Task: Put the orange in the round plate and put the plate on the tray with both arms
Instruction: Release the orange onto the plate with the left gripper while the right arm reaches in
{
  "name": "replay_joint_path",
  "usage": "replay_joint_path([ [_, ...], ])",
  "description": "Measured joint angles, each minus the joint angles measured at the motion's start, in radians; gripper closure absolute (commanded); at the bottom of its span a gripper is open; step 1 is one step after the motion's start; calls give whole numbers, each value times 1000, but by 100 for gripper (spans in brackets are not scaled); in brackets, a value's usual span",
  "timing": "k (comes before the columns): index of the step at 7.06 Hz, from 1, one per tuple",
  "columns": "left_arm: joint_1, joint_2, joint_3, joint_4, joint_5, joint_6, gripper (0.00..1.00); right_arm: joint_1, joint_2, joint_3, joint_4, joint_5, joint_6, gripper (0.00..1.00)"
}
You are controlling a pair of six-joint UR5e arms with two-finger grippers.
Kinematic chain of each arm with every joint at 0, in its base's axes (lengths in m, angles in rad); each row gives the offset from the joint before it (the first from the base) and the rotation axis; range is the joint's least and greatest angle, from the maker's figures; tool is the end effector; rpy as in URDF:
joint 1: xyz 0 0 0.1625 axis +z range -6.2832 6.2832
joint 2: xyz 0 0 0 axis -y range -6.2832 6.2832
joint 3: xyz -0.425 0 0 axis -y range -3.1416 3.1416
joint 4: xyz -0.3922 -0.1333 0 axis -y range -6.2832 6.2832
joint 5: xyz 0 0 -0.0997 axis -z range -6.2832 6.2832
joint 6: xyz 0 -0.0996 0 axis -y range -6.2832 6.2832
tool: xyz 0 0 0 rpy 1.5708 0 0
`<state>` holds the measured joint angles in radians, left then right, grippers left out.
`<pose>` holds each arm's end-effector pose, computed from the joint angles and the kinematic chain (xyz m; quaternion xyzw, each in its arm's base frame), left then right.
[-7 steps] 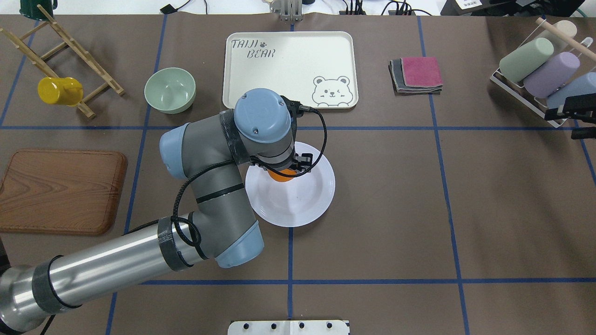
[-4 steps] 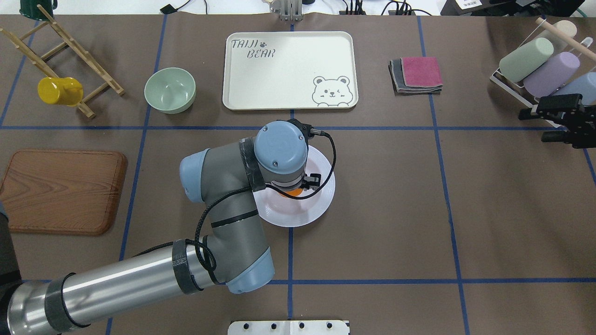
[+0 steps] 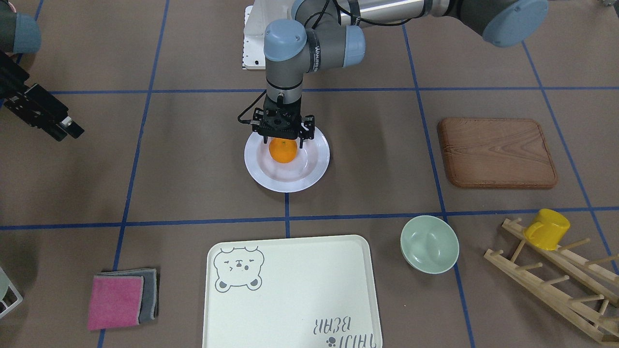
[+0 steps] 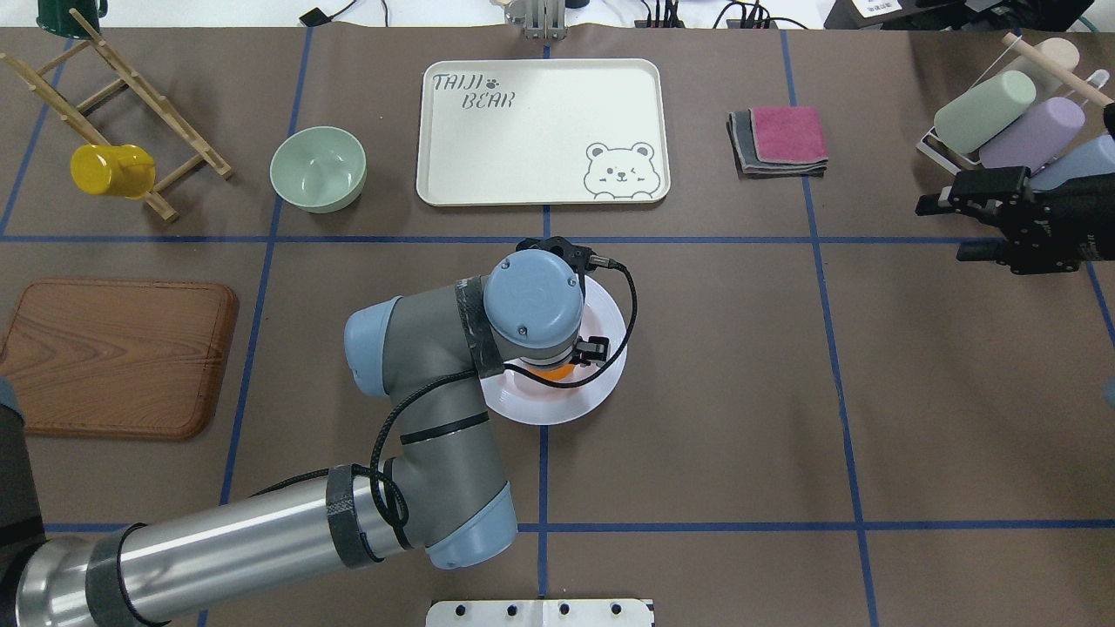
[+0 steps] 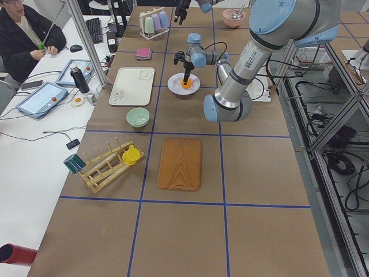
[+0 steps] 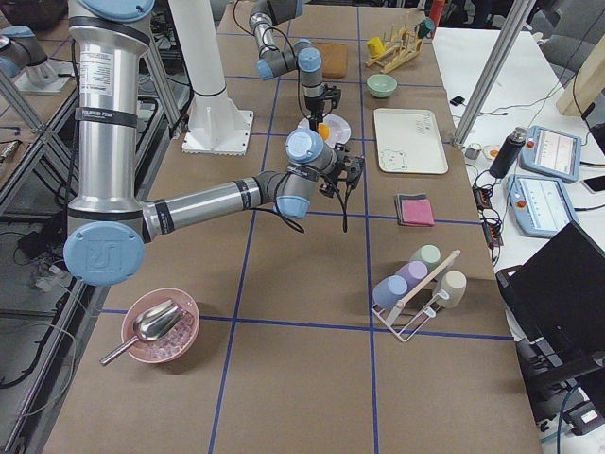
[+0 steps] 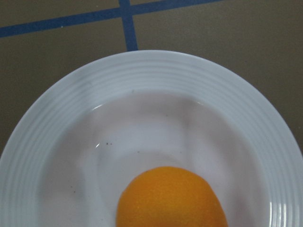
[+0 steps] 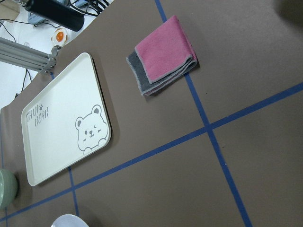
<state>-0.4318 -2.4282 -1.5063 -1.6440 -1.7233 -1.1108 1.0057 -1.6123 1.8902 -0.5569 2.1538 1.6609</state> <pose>0.6192 -0.4154 0.1490 0.1181 0.4073 0.0447 0.9045 -0.1838 -0.4363 0.4066 0.0489 -0.6186 0.2508 0.7430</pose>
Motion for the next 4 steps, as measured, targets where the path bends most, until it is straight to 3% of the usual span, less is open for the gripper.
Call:
replay_joint_path([
  [2, -149, 97, -133, 74, -131, 171, 2, -95, 31, 24, 0, -126, 123, 0],
  [4, -358, 253, -261, 163, -256, 487, 2, -256, 47, 45, 1, -353, 259, 0],
])
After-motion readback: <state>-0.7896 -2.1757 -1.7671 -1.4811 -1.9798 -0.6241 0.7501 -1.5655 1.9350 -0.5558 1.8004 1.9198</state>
